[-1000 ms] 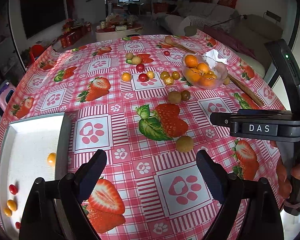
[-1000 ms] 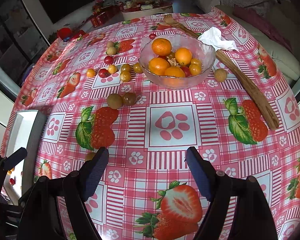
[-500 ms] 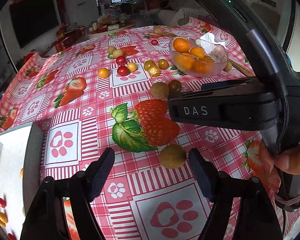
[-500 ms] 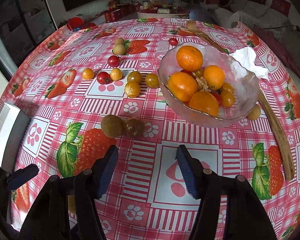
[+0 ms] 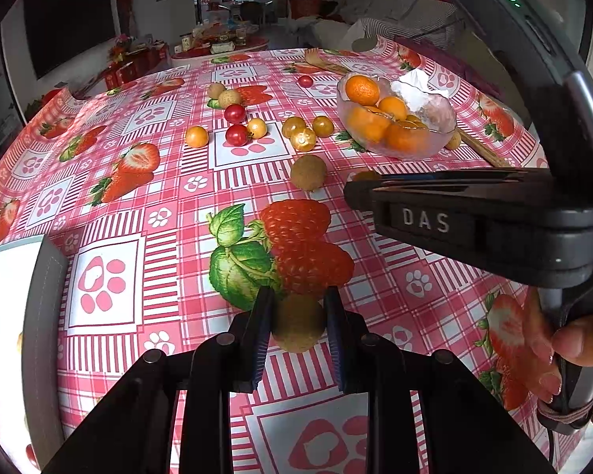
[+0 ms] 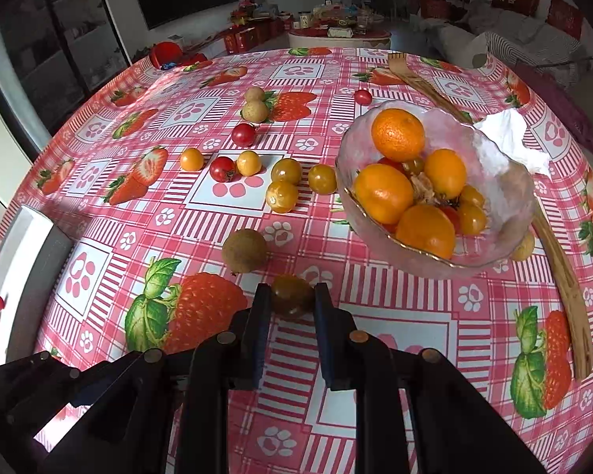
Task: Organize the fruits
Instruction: 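Grasp a brown kiwi-like fruit with the left tool while the right tool grasps a brown round fruit, then carry both brown fruits over the white tray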
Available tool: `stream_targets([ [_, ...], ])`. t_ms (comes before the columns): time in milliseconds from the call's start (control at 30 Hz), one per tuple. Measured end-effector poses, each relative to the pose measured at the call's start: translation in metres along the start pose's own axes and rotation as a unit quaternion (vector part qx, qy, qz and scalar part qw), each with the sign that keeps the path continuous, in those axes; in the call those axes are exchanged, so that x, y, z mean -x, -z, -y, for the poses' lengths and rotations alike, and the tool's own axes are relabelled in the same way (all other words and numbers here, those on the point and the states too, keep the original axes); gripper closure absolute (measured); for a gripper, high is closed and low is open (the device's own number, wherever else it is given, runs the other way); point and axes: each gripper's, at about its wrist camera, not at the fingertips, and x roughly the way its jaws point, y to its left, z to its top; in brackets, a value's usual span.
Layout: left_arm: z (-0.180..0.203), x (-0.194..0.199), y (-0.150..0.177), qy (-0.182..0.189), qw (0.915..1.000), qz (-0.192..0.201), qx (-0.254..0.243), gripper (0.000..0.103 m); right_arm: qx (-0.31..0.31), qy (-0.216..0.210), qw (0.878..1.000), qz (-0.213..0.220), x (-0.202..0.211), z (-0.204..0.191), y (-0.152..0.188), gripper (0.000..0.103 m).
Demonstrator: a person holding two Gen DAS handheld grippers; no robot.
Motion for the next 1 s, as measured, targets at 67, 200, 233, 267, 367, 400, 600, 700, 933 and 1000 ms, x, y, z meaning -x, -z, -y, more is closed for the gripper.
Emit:
stream_targets([
  [67, -0.003, 0.003, 0.003, 0.008, 0.9999, -0.001, 0.008, 0.075, -0.014, -0.012, 1.0, -0.005, 0.007, 0.004, 0.009, 0.079],
  [200, -0.009, 0.01, 0.013, 0.018, 0.9994, -0.001, 0.028, 0.075, -0.035, -0.021, 0.999, -0.019, 0.021, 0.011, 0.032, 0.079],
  [233, -0.01, 0.013, 0.016, 0.019, 0.9994, -0.001, 0.03, 0.075, -0.038, -0.024, 0.999, -0.02, 0.025, 0.012, 0.038, 0.079],
  [267, -0.011, 0.015, 0.02, 0.019, 0.9993, 0.0, 0.031, 0.075, -0.042, -0.027, 0.999, -0.022, 0.03, 0.013, 0.045, 0.079],
  [367, -0.013, 0.022, 0.029, 0.018, 0.9992, -0.002, 0.036, 0.075, -0.052, -0.034, 0.998, -0.022, 0.043, 0.014, 0.063, 0.079],
  [400, -0.013, 0.024, 0.032, 0.019, 0.9991, -0.002, 0.039, 0.075, -0.053, -0.035, 0.998, -0.021, 0.048, 0.013, 0.069, 0.079],
  [600, -0.019, 0.041, 0.05, 0.024, 0.9982, -0.008, 0.054, 0.075, -0.055, -0.042, 0.997, -0.015, 0.071, 0.004, 0.095, 0.079],
  [700, -0.022, 0.053, 0.058, 0.024, 0.9982, -0.004, 0.054, 0.075, -0.056, -0.046, 0.997, -0.02, 0.077, -0.002, 0.104, 0.079],
  [933, -0.044, 0.09, 0.071, 0.021, 0.9972, 0.017, 0.07, 0.075, -0.051, -0.053, 0.997, -0.019, 0.091, -0.021, 0.11, 0.079],
  [1000, -0.055, 0.103, 0.074, 0.017, 0.9966, 0.028, 0.076, 0.075, -0.045, -0.057, 0.997, -0.017, 0.095, -0.031, 0.107, 0.079],
])
